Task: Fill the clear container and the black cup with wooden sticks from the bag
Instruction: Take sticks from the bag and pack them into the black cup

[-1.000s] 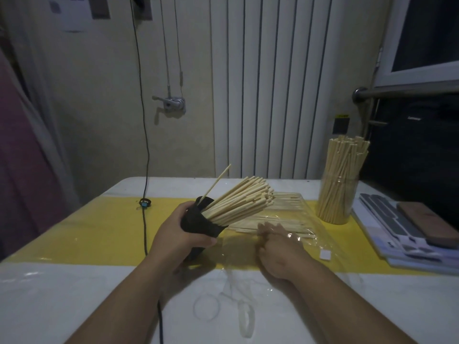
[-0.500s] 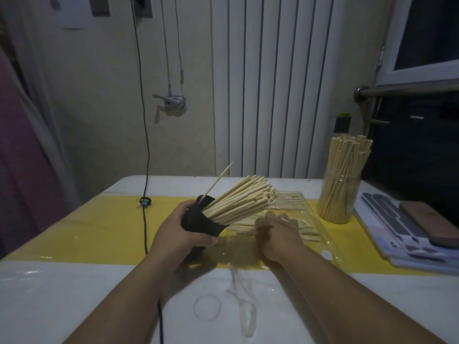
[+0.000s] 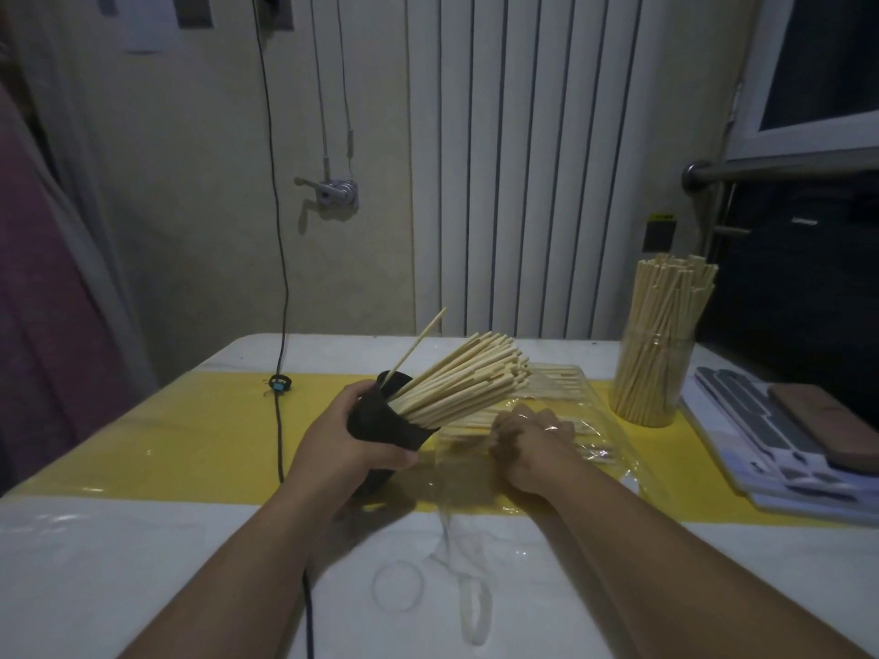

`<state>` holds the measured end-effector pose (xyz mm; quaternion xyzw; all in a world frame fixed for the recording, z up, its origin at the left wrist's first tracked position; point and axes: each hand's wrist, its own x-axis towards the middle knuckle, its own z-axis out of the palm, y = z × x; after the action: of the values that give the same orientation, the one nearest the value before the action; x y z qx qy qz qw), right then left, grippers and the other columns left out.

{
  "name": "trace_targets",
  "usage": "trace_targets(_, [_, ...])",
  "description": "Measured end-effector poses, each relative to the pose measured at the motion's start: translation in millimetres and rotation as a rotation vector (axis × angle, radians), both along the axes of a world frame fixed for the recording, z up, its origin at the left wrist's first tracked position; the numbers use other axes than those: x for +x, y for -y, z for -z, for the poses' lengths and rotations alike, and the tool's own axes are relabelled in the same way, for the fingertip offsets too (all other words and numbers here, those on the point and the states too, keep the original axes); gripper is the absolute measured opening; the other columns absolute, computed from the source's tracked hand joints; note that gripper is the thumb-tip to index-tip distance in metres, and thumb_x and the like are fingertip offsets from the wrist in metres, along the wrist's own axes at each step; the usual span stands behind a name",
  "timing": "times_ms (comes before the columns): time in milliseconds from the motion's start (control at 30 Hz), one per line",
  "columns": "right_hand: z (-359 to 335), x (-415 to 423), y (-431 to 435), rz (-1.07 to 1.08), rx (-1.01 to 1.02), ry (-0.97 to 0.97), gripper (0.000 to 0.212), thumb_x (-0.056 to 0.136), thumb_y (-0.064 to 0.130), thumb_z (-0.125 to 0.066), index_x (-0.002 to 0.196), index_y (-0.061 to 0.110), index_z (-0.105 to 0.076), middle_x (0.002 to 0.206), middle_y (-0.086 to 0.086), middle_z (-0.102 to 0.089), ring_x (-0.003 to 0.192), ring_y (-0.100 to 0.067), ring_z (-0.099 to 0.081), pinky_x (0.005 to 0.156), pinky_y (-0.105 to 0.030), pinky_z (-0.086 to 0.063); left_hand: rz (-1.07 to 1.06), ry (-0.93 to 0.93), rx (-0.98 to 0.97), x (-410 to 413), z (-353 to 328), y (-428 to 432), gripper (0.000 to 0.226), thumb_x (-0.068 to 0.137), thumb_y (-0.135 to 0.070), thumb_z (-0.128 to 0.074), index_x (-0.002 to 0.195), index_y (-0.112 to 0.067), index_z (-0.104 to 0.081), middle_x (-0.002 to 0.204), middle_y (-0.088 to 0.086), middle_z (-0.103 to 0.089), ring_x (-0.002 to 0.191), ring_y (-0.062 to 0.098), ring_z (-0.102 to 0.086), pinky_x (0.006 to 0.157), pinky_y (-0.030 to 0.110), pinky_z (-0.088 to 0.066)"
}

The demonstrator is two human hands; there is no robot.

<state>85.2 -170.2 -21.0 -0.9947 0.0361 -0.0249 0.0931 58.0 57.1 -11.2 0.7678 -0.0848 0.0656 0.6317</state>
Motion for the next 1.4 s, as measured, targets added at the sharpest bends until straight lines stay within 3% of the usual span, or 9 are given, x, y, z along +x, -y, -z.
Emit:
trace_targets(133, [1.8, -7.2, 3.9, -0.046, 0.092, -0.002, 0.011, 0.093, 0.035, -0.053, 0.088, 0.037, -0.063, 0.125, 0.003, -0.056, 0.125, -0.029, -0.049, 0.107, -0.040, -0.039, -0.001, 0.005, -0.003, -0.7, -0.5, -0.5, 0.077, 0.046, -0.015, -0.091, 0.111, -0.043, -0.061, 0.108, -0.010, -0.068, 0.099, 0.014, -0.065, 0.066, 0.022, -0.051])
trace_targets(233, [-5.0, -17.2, 4.4, -0.061, 0.076, -0.084, 0.022, 0.094, 0.024, -0.050, 0.110, 0.027, -0.066, 0.120, -0.003, -0.064, 0.115, -0.029, -0.058, 0.098, -0.034, -0.047, -0.004, 0.002, -0.004, -1.3, -0.5, 0.1, 0.079, 0.046, -0.013, -0.092, 0.113, -0.041, -0.060, 0.108, -0.011, -0.068, 0.097, 0.012, -0.065, 0.063, 0.019, -0.050])
trace_targets(333, [-5.8, -26.4, 1.6, -0.110, 0.044, -0.096, 0.026, 0.089, 0.014, -0.054, 0.112, 0.020, -0.065, 0.114, -0.005, -0.066, 0.106, -0.027, -0.062, 0.089, -0.031, -0.050, 0.001, 0.001, -0.004, -0.6, 0.5, -1.0, 0.076, 0.056, -0.003, -0.092, 0.114, -0.039, -0.061, 0.109, -0.006, -0.068, 0.098, 0.015, -0.065, 0.064, 0.021, -0.051])
trace_targets(533, [1.7, -42.0, -0.3, -0.108, 0.068, 0.000, 0.036, 0.087, 0.012, -0.054, 0.119, 0.023, -0.063, 0.117, -0.004, -0.065, 0.108, -0.026, -0.061, 0.095, -0.036, -0.050, -0.008, 0.006, -0.009, -1.9, -1.8, 0.8, 0.077, 0.040, -0.021, -0.087, 0.109, -0.043, -0.061, 0.104, -0.010, -0.069, 0.094, 0.011, -0.066, 0.065, 0.021, -0.050])
trace_targets(867, [-14.8, -58.2, 6.8, -0.250, -0.029, -0.063, 0.016, 0.098, 0.029, -0.049, 0.107, 0.020, -0.059, 0.115, -0.005, -0.063, 0.104, -0.026, -0.060, 0.082, -0.033, -0.046, 0.002, 0.000, -0.008, -1.0, -0.3, -0.1, 0.078, 0.048, -0.012, -0.094, 0.110, -0.043, -0.059, 0.112, -0.009, -0.066, 0.103, 0.016, -0.063, 0.068, 0.024, -0.049])
trace_targets(1033, [-33.0, -73.6, 3.6, -0.301, -0.039, -0.038, 0.009, 0.099, 0.029, -0.048, 0.105, 0.024, -0.053, 0.117, -0.005, -0.061, 0.105, -0.027, -0.058, 0.081, -0.034, -0.045, 0.000, 0.000, -0.015, -0.2, 0.5, -0.1, 0.083, 0.040, -0.021, -0.088, 0.115, -0.041, -0.059, 0.114, -0.007, -0.066, 0.105, 0.019, -0.063, 0.069, 0.026, -0.051])
trace_targets(1167, [-40.2, -76.3, 0.9, -0.307, -0.056, -0.021, 0.013, 0.096, 0.031, -0.053, 0.109, 0.028, -0.054, 0.115, -0.004, -0.061, 0.104, -0.027, -0.059, 0.077, -0.032, -0.043, 0.002, 0.004, -0.011, 1.2, 2.5, -1.2, 0.081, 0.052, -0.006, -0.094, 0.117, -0.039, -0.059, 0.115, -0.005, -0.066, 0.108, 0.022, -0.062, 0.069, 0.026, -0.051])
trace_targets(1267, [-43.1, -73.4, 1.4, -0.300, -0.056, -0.011, 0.010, 0.094, 0.035, -0.055, 0.089, 0.027, -0.053, 0.102, -0.001, -0.059, 0.098, -0.026, -0.059, 0.074, -0.031, -0.045, 0.006, -0.002, -0.009, 1.7, 3.3, -1.9, 0.080, 0.054, -0.006, -0.094, 0.118, -0.039, -0.058, 0.116, -0.005, -0.066, 0.107, 0.021, -0.062, 0.069, 0.026, -0.050])
trace_targets(1400, [-57.2, -80.0, 1.4, -0.290, -0.095, 0.039, 0.040, 0.088, 0.051, -0.060, 0.065, 0.024, -0.041, 0.074, 0.006, -0.048, 0.079, -0.021, -0.050, 0.054, -0.029, -0.032, 0.004, -0.003, -0.017, 1.6, 2.7, -2.3, 0.074, 0.060, -0.002, -0.090, 0.116, -0.040, -0.059, 0.115, -0.005, -0.066, 0.107, 0.021, -0.062, 0.071, 0.028, -0.050])
